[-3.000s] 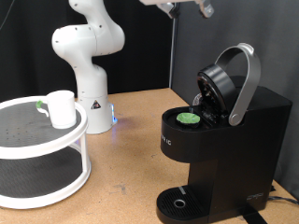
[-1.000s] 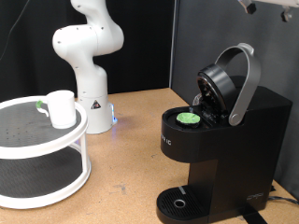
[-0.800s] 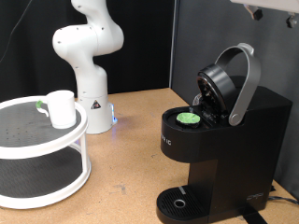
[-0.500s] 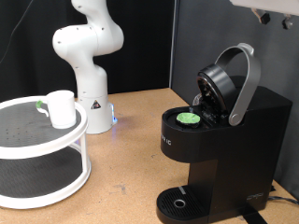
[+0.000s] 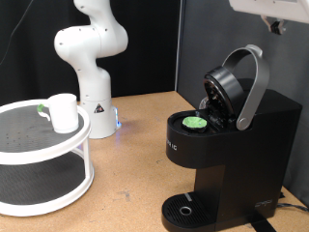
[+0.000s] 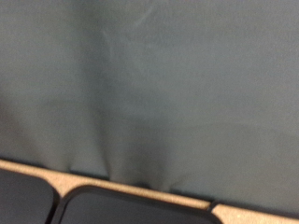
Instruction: Make a cup of coffee with the keurig machine
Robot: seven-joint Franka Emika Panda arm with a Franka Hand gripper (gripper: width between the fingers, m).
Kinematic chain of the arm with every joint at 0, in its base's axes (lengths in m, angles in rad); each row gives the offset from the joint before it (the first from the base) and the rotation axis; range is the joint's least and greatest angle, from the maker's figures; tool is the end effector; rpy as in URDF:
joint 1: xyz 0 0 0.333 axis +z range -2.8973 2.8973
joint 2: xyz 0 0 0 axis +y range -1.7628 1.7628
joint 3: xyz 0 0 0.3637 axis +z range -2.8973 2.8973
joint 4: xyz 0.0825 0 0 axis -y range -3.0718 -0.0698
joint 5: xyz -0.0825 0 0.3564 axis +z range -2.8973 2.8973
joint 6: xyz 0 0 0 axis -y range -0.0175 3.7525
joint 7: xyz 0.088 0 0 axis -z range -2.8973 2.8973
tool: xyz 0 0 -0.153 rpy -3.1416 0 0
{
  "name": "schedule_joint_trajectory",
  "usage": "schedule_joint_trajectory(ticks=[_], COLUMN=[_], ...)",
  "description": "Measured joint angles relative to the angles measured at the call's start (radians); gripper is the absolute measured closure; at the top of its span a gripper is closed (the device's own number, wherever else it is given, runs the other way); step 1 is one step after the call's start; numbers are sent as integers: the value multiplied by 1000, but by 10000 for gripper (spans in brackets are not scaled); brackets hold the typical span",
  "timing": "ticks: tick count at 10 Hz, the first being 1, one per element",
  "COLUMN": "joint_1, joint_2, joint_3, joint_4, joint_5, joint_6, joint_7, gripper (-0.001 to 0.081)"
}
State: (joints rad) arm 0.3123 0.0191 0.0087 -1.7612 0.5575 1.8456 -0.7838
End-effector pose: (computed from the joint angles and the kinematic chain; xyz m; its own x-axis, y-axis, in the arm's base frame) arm 0.5078 0.2376 0.5730 0.5817 0.7175 0.3832 0.8104 -0.4706 -0.3489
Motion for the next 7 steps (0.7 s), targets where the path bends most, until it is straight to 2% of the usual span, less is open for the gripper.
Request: schedule_joint_trajectory(ticks=[7], joint_1=[-28], joint_2=[2], joint_3=[-21], joint_4=[-42], joint_5=[-25], joint_6=[0], joint_7=[-58], gripper=[806])
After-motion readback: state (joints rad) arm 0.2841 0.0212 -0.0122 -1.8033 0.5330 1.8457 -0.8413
